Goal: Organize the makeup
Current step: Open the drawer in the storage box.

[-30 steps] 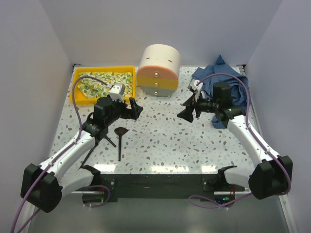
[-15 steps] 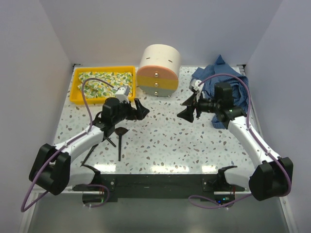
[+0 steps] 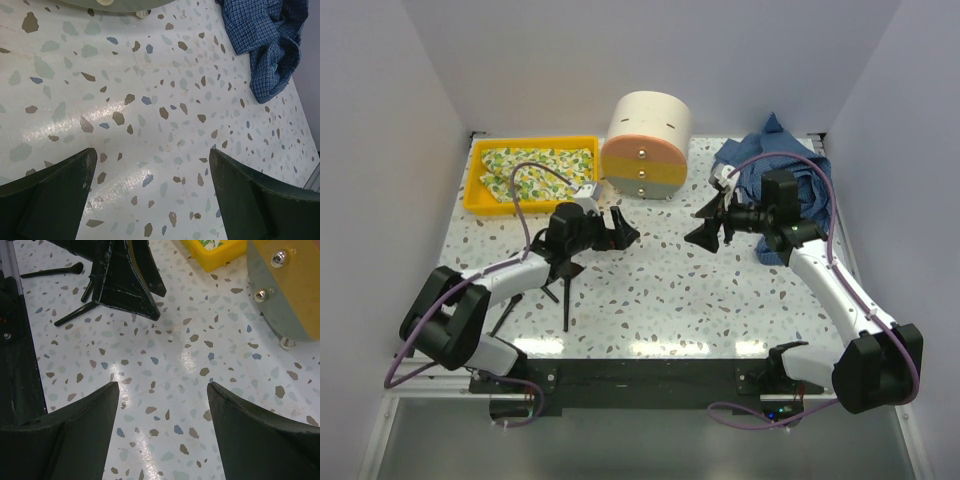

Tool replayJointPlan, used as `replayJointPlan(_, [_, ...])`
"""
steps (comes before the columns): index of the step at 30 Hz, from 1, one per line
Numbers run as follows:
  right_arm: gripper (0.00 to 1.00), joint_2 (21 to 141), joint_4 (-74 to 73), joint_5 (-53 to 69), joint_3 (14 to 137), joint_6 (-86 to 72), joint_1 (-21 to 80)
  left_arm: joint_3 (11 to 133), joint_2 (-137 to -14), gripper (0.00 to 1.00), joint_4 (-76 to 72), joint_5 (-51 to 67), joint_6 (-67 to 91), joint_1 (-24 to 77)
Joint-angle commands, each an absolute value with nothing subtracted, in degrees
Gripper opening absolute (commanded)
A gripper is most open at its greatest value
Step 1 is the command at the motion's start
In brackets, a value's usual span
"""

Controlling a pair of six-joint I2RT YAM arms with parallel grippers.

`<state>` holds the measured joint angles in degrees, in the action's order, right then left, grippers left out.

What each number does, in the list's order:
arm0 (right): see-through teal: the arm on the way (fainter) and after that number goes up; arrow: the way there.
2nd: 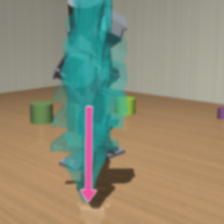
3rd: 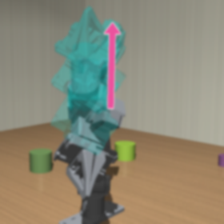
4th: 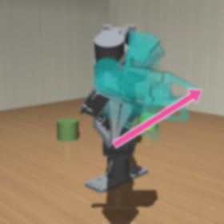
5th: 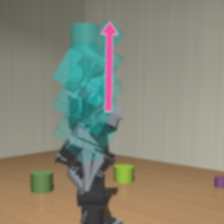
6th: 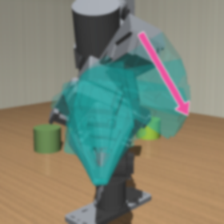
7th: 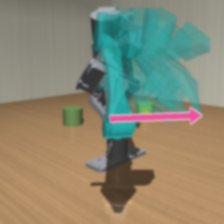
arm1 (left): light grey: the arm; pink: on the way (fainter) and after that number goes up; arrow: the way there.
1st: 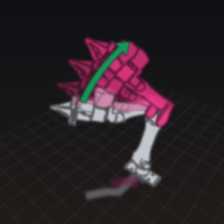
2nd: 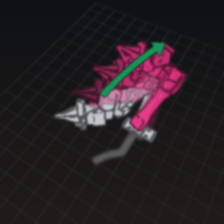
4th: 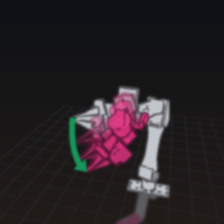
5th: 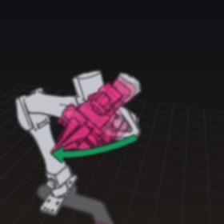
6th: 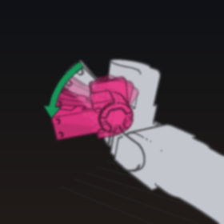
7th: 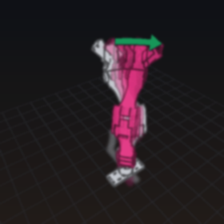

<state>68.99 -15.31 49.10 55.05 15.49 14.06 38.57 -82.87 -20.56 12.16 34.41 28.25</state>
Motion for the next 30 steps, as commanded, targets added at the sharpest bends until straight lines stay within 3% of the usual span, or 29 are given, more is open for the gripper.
replayJointPlan(1, [0.75,68.0,-13.2,51.0,55.3,15.7,13.7,42.1,-84.8,1.00,-25.8,11.6,35.7,29.3])
replayJointPlan(30, [0.75,67.8,-13.7,51.2,55.5,16.2,13.4,49.7,-97.3,1.00,-30.4,9.6,38.8,30.5])
